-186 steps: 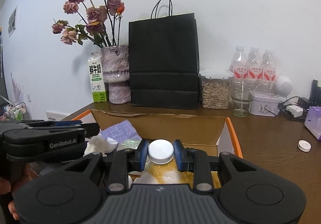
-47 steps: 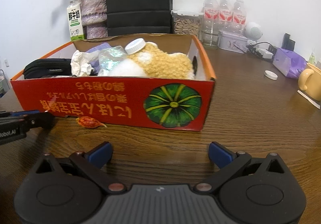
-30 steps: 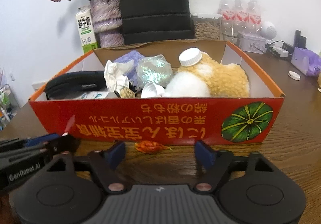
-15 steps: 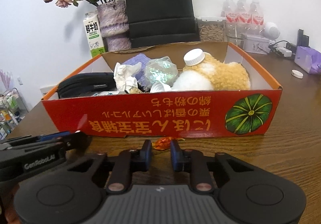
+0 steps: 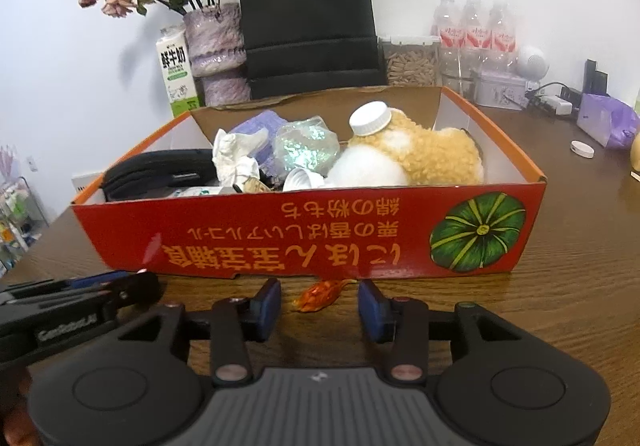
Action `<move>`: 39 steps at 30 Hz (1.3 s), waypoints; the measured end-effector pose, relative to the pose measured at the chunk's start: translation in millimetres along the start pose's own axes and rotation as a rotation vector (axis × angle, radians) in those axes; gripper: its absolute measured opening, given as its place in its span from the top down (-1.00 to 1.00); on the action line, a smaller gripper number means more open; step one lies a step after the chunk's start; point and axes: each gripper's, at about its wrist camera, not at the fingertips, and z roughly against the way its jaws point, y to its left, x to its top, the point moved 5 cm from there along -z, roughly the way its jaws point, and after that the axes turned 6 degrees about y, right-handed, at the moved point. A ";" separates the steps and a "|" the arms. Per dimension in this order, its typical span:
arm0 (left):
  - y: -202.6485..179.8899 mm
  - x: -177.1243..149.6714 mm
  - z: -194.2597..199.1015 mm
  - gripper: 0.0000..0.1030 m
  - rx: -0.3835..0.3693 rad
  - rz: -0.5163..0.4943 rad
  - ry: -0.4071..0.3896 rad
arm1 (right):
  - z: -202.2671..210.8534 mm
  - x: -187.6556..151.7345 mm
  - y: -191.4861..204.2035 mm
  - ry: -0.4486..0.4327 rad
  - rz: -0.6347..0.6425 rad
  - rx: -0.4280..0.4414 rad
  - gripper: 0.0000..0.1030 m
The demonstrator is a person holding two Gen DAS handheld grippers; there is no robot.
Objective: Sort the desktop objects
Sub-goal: 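Lift the cap with the left tool while the right tool grasps the small orange item, then carry the cap and orange item into the box and open both tools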
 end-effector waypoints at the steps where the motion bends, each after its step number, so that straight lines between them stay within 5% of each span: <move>1: 0.1 0.1 -0.1 0.45 -0.001 0.001 0.000 | -1.0 0.6 1.1 -0.001 0.007 -0.013 0.33; 2: 0.0 0.4 -0.4 0.45 0.000 0.001 0.000 | -0.8 0.9 2.4 -0.002 0.017 -0.025 0.50; 12: -1.4 -0.4 4.6 0.45 0.017 -0.007 -0.023 | 18.6 -11.3 -7.5 -0.032 0.014 0.029 0.81; 22: -17.5 -3.7 35.0 0.45 -0.003 -0.014 -0.091 | 51.1 -12.9 -15.7 -0.121 0.034 0.092 0.82; 31: -46.1 38.9 61.8 0.45 -0.025 -0.066 -0.228 | 83.7 34.2 -9.4 -0.291 0.093 0.124 0.82; 39: -55.2 97.7 25.5 0.44 0.003 -0.040 -0.299 | 57.0 90.9 0.8 -0.375 0.138 0.131 0.82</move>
